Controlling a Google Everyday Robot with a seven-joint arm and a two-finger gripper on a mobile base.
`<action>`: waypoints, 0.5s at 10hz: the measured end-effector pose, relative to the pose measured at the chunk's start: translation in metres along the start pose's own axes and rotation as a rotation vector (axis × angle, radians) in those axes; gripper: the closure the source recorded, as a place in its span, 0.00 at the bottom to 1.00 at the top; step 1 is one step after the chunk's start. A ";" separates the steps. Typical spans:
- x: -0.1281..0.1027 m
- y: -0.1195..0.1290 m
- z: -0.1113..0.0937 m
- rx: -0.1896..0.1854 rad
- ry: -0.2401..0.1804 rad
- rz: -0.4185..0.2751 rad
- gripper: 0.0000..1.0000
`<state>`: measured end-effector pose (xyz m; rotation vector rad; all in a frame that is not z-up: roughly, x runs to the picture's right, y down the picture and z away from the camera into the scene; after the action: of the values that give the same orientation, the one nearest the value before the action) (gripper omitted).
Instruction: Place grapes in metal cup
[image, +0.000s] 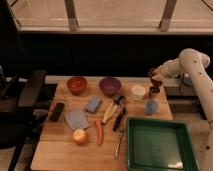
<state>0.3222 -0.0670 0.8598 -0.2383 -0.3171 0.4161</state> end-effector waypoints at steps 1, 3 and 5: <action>0.003 0.001 0.004 -0.004 -0.011 0.010 1.00; 0.013 0.006 0.014 -0.013 -0.036 0.039 0.86; 0.026 0.011 0.018 -0.006 -0.072 0.084 0.65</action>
<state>0.3343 -0.0434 0.8798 -0.2431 -0.3800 0.5073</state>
